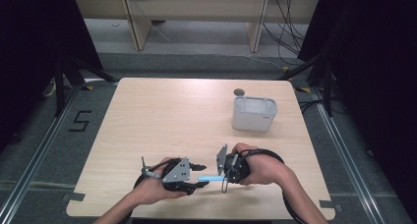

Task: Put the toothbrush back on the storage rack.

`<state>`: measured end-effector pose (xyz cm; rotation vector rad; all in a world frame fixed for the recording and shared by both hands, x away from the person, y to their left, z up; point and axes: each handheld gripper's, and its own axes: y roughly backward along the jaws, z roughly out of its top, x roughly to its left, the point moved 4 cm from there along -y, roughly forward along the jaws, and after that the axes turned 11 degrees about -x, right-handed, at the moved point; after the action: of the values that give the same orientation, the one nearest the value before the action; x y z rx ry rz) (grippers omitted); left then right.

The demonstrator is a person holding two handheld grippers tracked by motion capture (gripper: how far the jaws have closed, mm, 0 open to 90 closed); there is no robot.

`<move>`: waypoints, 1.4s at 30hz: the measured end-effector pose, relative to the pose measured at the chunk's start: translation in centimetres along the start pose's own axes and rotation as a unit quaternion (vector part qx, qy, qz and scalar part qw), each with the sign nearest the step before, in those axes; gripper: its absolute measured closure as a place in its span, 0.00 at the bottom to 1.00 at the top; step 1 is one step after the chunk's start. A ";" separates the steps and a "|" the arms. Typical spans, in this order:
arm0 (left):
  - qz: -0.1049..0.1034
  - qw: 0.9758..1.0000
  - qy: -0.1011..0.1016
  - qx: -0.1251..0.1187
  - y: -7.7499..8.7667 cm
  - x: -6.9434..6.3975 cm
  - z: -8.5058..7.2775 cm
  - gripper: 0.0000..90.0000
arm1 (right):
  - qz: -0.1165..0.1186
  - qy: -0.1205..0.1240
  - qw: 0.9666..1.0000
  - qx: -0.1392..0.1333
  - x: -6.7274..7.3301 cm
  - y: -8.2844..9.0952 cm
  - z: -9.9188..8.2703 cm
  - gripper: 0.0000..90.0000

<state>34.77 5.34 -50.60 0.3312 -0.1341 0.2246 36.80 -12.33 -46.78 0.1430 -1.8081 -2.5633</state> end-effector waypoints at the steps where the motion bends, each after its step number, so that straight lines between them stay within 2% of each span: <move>1: -0.002 1.000 0.000 0.000 -0.2 -0.1 -0.1 0.59 | 0.001 0.017 1.000 -0.005 -0.2 -0.1 0.2 0.88; 2: -0.007 1.000 -0.004 0.006 -0.4 -0.1 -0.3 0.60 | 0.002 -0.002 1.000 0.001 0.1 0.0 0.2 0.88; 3: -0.007 1.000 -0.004 0.006 -0.4 -0.1 -0.3 0.62 | 0.002 -0.002 1.000 0.001 0.1 0.0 0.2 0.88; 4: -0.013 1.000 -0.004 0.007 -0.5 -0.1 -0.4 0.63 | 0.001 0.033 0.999 -0.015 -0.4 -0.1 0.6 0.88; 5: -0.014 1.000 -0.008 0.011 -0.5 -0.1 -0.5 0.63 | 0.001 0.033 0.999 -0.015 -0.4 -0.1 0.6 0.88; 6: -0.016 1.000 -0.002 0.008 -0.7 -0.2 -0.5 0.64 | -0.001 0.015 1.000 -0.010 -0.1 0.0 0.6 0.88; 7: -0.019 1.000 -0.005 0.009 -0.7 -0.2 -0.5 0.64 | 0.000 0.016 1.000 -0.004 -0.1 0.1 0.7 0.88; 8: -0.022 1.000 -0.006 0.007 -0.8 -0.3 -0.5 0.66 | 0.005 -0.005 1.000 0.002 0.2 0.1 0.7 0.88; 9: -0.026 1.000 -0.007 0.012 -0.8 -0.3 -0.5 0.69 | 0.005 0.049 0.999 -0.020 -0.5 -0.2 1.0 0.88; 10: -0.028 0.999 -0.015 0.016 -0.9 -0.2 -0.5 0.69 | 0.005 0.049 0.999 -0.020 -0.5 -0.2 1.0 0.88; 11: -0.030 0.999 -0.010 0.014 -1.0 -0.4 -0.5 0.71 | 0.007 -0.003 1.000 0.004 0.2 0.0 0.9 0.88; 12: -0.036 0.999 -0.013 0.021 -1.0 -0.4 -0.4 0.72 | 0.007 0.019 1.000 -0.001 0.0 -0.1 1.1 0.88; 13: -0.036 0.999 -0.013 0.021 -1.0 -0.4 -0.4 0.73 | 0.007 0.019 1.000 -0.001 0.0 -0.1 1.1 0.88; 14: -0.035 0.999 -0.013 0.018 -1.1 -0.4 -0.5 0.73 | 0.008 0.007 1.000 0.003 0.2 -0.1 1.1 0.88; 15: -0.037 0.999 -0.017 0.021 -1.2 -0.4 -0.5 0.75 | 0.008 0.049 0.999 -0.016 -0.4 -0.3 1.4 0.88; 17: -0.041 0.999 -0.020 0.029 -1.3 -0.4 -0.5 0.77 | 0.006 0.026 1.000 -0.004 0.0 -0.2 1.4 0.88; 18: -0.041 0.999 -0.020 0.029 -1.3 -0.4 -0.5 0.77 | 0.006 0.026 1.000 -0.004 0.0 -0.2 1.4 0.88; 19: -0.043 0.998 -0.020 0.028 -1.3 -0.5 -0.4 0.77 | 0.008 0.000 1.000 0.010 0.3 -0.1 1.3 0.88; 21: -0.046 0.999 -0.018 0.021 -1.5 -0.5 -0.4 0.79 | 0.006 0.026 1.000 0.005 0.0 -0.2 1.5 0.88; 23: -0.045 0.999 -0.018 0.024 -1.5 -0.6 -0.3 0.81 | 0.012 0.032 0.999 -0.001 -0.1 -0.5 1.5 0.88; 24: -0.046 0.998 -0.019 0.026 -1.6 -0.6 -0.3 0.81 | 0.013 0.009 1.000 0.012 0.3 -0.4 1.5 0.88; 25: -0.049 0.998 -0.021 0.033 -1.6 -0.6 -0.3 0.82 | 0.016 0.020 1.000 0.010 0.2 -0.4 1.6 0.88; 28: -0.047 0.998 -0.023 0.033 -1.7 -0.6 -0.5 0.85 | 0.015 0.013 1.000 0.013 0.3 -0.5 1.6 0.88; 33: -0.047 0.998 -0.019 0.031 -1.7 -0.5 -0.5 0.86 | 0.016 0.026 0.999 0.009 0.1 -0.5 1.7 0.88; 34: -0.047 0.998 -0.017 0.033 -1.6 -0.5 -0.5 0.86 | 0.012 -0.007 1.000 0.012 0.4 -0.4 1.7 0.87; 35: -0.047 0.998 -0.014 0.030 -1.6 -0.4 -0.5 0.86 | 0.011 0.005 1.000 0.005 0.2 -0.4 1.7 0.86; 36: -0.046 0.998 -0.013 0.035 -1.4 -0.3 -0.4 0.86 | 0.011 0.005 1.000 0.005 0.2 -0.4 1.7 0.86; 37: -0.045 0.998 -0.010 0.035 -1.3 -0.3 -0.4 0.86 | 0.010 0.027 1.000 -0.011 -0.2 -0.5 1.8 0.81; 38: -0.042 0.998 -0.011 0.037 -1.2 -0.2 -0.4 0.86 | 0.000 0.029 0.999 -0.022 -0.4 -0.4 1.9 0.77; 39: -0.036 0.999 -0.009 0.034 -1.1 -0.1 -0.4 0.86 | -0.013 -0.003 0.999 -0.040 -0.3 0.1 1.9 0.74; 41: -0.023 0.999 -0.002 0.024 -0.6 0.4 -0.4 0.86 | -0.024 -0.017 0.998 -0.058 -0.5 0.7 1.6 0.70; 42: -0.023 0.999 -0.002 0.024 -0.6 0.4 -0.4 0.86 | -0.026 -0.017 0.997 -0.075 -0.6 0.9 1.6 0.68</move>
<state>35.29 4.96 -51.07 0.3816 -0.1259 0.1817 37.26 -11.13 -45.35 0.1483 -1.6348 -2.7410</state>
